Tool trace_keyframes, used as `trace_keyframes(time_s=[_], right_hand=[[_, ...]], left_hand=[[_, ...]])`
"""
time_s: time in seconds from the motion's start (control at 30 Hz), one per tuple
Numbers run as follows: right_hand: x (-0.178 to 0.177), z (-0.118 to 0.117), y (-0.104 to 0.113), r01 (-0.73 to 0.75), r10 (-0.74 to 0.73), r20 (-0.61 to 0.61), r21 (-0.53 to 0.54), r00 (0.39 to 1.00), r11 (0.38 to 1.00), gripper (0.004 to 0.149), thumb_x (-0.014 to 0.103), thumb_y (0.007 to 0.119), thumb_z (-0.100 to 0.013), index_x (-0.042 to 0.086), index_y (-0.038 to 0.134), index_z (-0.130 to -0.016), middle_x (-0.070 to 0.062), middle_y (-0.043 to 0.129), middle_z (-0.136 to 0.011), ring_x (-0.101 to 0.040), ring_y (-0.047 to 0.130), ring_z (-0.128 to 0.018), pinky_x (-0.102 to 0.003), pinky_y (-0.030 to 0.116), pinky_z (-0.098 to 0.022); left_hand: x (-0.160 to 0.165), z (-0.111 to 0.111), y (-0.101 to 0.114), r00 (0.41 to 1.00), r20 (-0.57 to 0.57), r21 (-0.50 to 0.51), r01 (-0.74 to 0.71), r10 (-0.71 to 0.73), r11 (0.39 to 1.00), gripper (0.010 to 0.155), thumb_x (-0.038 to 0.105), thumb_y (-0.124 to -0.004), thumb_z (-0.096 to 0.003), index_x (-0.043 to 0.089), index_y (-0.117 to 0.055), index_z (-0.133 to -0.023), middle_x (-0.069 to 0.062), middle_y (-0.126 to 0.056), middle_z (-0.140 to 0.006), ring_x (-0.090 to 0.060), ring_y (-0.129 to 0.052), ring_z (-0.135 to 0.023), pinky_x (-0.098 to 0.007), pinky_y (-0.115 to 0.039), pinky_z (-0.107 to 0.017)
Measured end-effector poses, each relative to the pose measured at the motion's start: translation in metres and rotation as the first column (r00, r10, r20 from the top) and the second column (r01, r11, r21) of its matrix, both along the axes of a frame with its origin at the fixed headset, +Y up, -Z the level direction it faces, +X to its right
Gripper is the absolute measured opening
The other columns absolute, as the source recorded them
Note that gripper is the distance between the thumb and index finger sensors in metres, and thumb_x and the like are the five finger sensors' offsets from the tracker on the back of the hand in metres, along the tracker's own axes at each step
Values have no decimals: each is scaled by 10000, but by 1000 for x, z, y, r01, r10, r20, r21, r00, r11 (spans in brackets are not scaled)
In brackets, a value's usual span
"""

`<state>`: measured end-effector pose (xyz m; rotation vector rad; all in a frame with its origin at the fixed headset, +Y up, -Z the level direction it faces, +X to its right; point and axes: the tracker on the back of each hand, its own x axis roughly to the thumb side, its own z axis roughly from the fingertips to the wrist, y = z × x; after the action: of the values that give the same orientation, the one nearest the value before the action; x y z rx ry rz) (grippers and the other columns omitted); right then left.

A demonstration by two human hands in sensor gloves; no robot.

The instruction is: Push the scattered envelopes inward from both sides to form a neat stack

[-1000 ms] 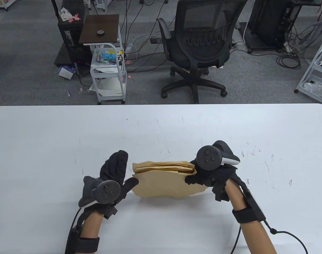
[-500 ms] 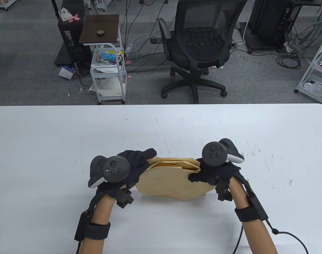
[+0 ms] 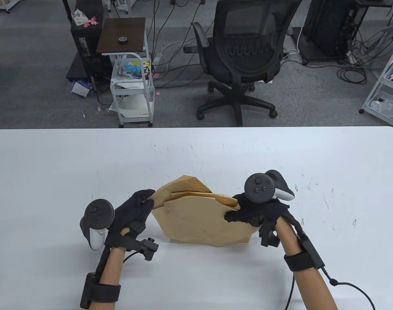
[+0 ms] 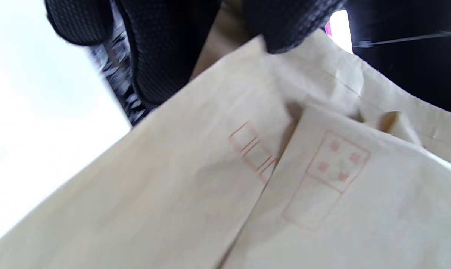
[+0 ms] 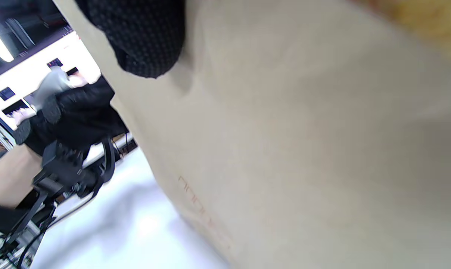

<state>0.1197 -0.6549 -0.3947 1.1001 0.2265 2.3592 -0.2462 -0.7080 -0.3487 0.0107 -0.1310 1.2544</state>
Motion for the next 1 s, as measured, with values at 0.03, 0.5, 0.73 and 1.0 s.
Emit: trace_keyframes(time_s=[0.03, 0.5, 0.73, 1.0], right_hand=[[-1, 0, 1, 7, -7, 4, 21, 1000, 1000, 434, 281, 817, -463, 134, 850, -870, -115, 1027, -724, -373, 986, -611, -651, 676, -603], [-6, 1, -6, 51, -51, 1, 8, 999, 999, 461, 303, 834, -454, 183, 824, -899, -113, 948, -876, -440, 902, -750, -681, 646, -612], [-2, 12, 19, 83, -88, 40, 101, 995, 991, 427, 319, 812, -465, 174, 859, -864, -108, 997, -783, -405, 942, -689, -658, 675, -599], [-6, 4, -6, -31, 31, -6, -101, 1000, 994, 809, 430, 828, -449, 64, 513, -1098, -259, 727, -1060, -512, 787, -839, -732, 576, -627]], left_hand=[[-2, -1, -5, 999, 37, -58, -30, 32, 998, 407, 313, -741, -492, 271, -769, -896, -41, -906, -879, -385, -843, -894, -677, -588, -712], [22, -8, -59, 739, 479, -137, 596, -473, 791, 476, 320, -681, -542, 324, -704, -1018, -228, -424, -1176, -530, -335, -1066, -692, -265, -760], [5, 1, -21, 667, 543, 6, 604, -510, 797, 868, 421, -761, -518, 224, -183, -1136, -217, -154, -1202, -513, -160, -1100, -714, -228, -764], [33, -4, -47, 764, 459, 3, 508, -452, 861, 901, 520, -669, -513, 144, -98, -1098, -212, -270, -1184, -518, -246, -1086, -694, -288, -763]])
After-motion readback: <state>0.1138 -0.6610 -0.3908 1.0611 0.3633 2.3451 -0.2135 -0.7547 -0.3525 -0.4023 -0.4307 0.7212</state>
